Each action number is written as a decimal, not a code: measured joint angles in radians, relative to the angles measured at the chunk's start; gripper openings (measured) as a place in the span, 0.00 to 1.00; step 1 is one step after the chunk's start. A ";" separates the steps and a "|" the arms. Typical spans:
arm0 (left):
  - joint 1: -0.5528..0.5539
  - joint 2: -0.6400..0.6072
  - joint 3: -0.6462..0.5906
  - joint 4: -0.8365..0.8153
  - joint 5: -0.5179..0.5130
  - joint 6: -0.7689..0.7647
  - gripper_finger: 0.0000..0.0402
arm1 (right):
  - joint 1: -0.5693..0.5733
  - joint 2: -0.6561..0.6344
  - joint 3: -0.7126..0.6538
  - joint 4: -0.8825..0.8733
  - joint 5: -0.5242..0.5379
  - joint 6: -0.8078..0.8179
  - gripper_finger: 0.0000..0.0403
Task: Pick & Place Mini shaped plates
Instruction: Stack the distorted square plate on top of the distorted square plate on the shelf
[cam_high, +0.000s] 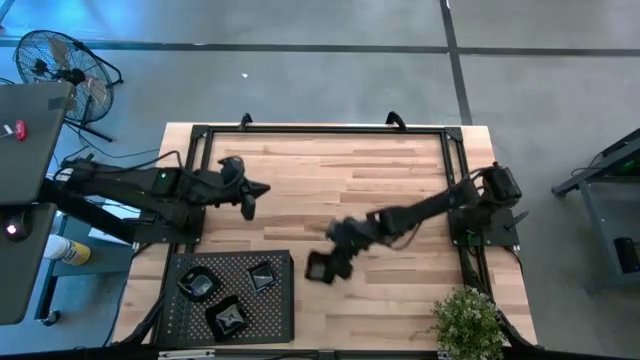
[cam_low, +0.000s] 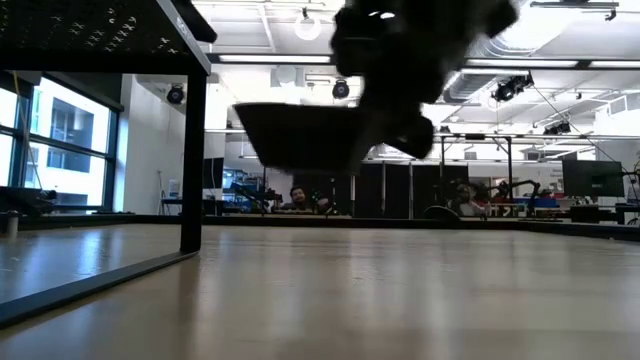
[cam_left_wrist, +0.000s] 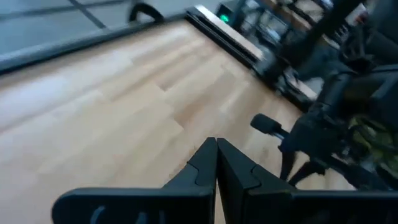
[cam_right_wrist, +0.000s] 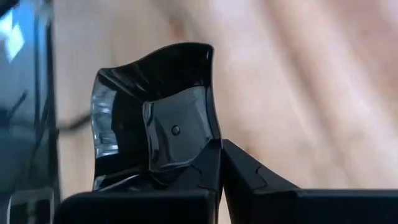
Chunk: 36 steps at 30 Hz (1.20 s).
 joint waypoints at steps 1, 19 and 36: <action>0.023 -0.003 0.000 0.002 0.000 0.009 0.00 | -0.033 -0.003 0.015 -0.012 -0.001 0.001 0.01; 0.289 0.039 0.001 -0.154 0.188 -0.045 0.00 | -0.362 0.325 0.340 0.061 -0.086 -0.105 0.00; 0.289 0.153 -0.144 -0.131 0.241 -0.293 0.00 | -0.364 0.383 0.385 0.058 -0.060 -0.079 0.07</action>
